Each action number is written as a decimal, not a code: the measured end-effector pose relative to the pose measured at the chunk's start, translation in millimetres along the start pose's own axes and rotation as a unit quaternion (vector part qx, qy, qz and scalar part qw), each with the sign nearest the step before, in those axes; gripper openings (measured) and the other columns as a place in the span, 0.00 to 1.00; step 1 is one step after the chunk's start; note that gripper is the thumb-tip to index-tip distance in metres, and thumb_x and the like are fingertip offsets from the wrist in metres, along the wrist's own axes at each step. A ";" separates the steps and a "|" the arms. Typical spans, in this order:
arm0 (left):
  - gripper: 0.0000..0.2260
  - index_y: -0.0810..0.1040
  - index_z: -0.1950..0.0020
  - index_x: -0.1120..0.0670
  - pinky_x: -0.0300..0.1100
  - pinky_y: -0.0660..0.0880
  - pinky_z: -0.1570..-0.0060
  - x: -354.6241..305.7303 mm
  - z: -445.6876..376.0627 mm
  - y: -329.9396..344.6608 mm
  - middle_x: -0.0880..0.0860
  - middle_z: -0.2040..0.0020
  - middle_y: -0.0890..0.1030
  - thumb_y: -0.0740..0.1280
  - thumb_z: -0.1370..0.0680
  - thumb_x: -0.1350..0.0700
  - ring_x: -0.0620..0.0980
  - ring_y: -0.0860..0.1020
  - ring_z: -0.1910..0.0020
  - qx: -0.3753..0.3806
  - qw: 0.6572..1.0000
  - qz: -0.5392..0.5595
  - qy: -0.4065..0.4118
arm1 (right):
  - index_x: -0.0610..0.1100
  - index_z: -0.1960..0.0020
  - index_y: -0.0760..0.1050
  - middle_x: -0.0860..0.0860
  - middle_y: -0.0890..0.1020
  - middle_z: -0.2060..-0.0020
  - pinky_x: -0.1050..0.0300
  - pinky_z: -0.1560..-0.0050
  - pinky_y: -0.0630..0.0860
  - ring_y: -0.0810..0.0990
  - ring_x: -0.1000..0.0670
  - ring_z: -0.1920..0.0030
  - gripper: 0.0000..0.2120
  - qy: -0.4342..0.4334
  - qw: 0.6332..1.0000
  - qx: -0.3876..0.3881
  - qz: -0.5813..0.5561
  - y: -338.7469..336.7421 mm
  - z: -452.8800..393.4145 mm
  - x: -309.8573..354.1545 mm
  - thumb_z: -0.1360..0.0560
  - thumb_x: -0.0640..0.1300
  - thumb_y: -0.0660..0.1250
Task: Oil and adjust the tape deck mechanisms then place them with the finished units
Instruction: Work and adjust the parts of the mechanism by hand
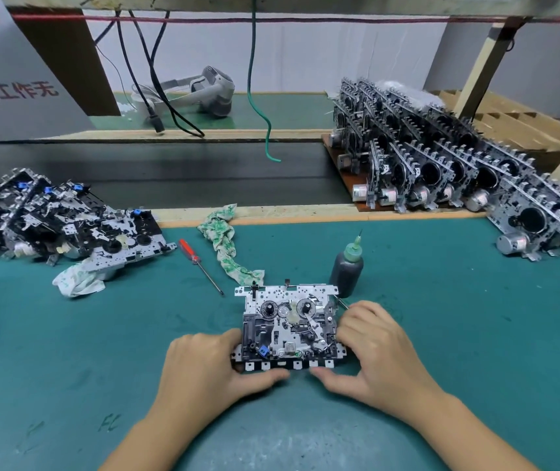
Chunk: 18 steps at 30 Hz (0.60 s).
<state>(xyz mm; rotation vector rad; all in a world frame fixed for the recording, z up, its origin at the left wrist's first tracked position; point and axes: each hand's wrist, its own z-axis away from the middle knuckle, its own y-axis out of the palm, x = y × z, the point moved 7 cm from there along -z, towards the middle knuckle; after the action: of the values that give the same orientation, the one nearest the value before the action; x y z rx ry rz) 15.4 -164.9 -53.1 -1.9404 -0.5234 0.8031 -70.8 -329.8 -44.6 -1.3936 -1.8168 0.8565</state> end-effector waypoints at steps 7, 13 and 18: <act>0.29 0.70 0.76 0.47 0.36 0.61 0.79 -0.1 -2.5 -10.9 0.51 0.83 0.68 0.53 0.34 0.23 0.48 0.68 0.82 -0.006 0.998 0.044 0.037 | 0.42 0.67 0.70 0.51 0.73 0.69 0.58 0.53 0.67 0.70 0.49 0.64 0.23 0.042 0.995 0.060 -0.067 -2.8 -3.1 -3.6 0.27 0.61 0.62; 0.31 0.68 0.69 0.55 0.43 0.64 0.74 6.0 -4.4 -33.6 0.53 0.80 0.66 0.48 0.23 0.30 0.46 0.63 0.81 -0.087 0.973 0.215 -0.010 | 0.49 0.74 0.72 0.48 0.76 0.75 0.56 0.64 0.69 0.73 0.53 0.71 0.23 0.226 0.903 0.075 -0.358 -7.0 -12.1 -8.2 0.29 0.64 0.59; 0.33 0.57 0.76 0.60 0.48 0.59 0.71 10.5 -15.1 -33.5 0.52 0.79 0.57 0.50 0.27 0.32 0.48 0.57 0.76 -0.080 0.959 0.244 -0.122 | 0.44 0.78 0.75 0.47 0.77 0.78 0.62 0.66 0.72 0.74 0.52 0.74 0.28 0.351 0.784 0.152 -0.489 7.8 -16.5 -8.6 0.32 0.67 0.66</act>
<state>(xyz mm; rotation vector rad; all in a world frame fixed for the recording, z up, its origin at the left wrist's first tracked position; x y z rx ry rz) 32.5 -151.5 -21.7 -2.1682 -0.2538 1.3623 -51.3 -335.0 -43.0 -0.3103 -1.3959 0.0202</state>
